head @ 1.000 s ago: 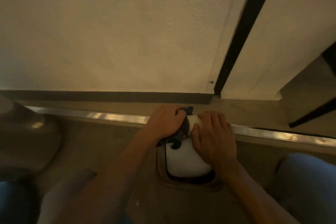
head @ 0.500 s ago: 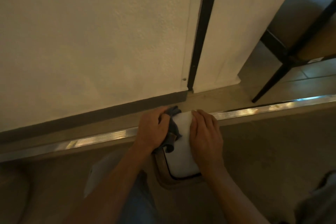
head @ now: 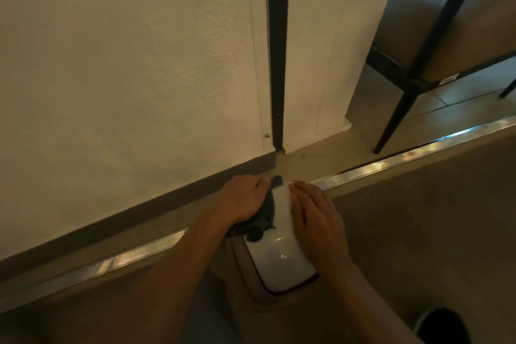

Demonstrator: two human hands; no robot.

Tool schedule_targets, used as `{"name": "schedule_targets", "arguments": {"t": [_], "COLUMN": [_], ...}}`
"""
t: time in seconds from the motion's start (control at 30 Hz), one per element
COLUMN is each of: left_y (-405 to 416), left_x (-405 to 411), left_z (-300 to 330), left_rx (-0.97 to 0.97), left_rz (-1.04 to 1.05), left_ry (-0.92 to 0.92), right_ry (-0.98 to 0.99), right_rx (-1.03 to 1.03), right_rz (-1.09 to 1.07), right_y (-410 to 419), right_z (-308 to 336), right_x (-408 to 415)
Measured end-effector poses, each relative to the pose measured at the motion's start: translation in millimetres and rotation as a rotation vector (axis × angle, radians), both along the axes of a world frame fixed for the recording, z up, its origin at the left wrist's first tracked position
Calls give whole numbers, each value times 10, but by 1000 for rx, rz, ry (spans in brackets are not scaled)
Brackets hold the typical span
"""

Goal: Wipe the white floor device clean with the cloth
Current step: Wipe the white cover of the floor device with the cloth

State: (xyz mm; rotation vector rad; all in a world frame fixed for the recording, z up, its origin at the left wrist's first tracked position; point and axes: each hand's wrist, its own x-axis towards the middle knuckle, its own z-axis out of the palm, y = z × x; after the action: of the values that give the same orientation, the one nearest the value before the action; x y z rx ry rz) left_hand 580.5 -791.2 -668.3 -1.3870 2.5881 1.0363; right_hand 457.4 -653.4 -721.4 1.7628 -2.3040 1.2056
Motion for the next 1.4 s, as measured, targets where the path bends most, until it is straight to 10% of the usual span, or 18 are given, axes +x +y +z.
{"name": "schedule_targets", "arguments": {"t": [1.4], "left_y": [481], "left_x": [146], "left_z": [-47], "left_rx": [-230], "left_rz": [97], "left_ry": [87], "right_ry": [-175], "right_rx": [-129], "right_rz": [-151], "right_y": [3], "right_z": [-39], "right_x": [37]}}
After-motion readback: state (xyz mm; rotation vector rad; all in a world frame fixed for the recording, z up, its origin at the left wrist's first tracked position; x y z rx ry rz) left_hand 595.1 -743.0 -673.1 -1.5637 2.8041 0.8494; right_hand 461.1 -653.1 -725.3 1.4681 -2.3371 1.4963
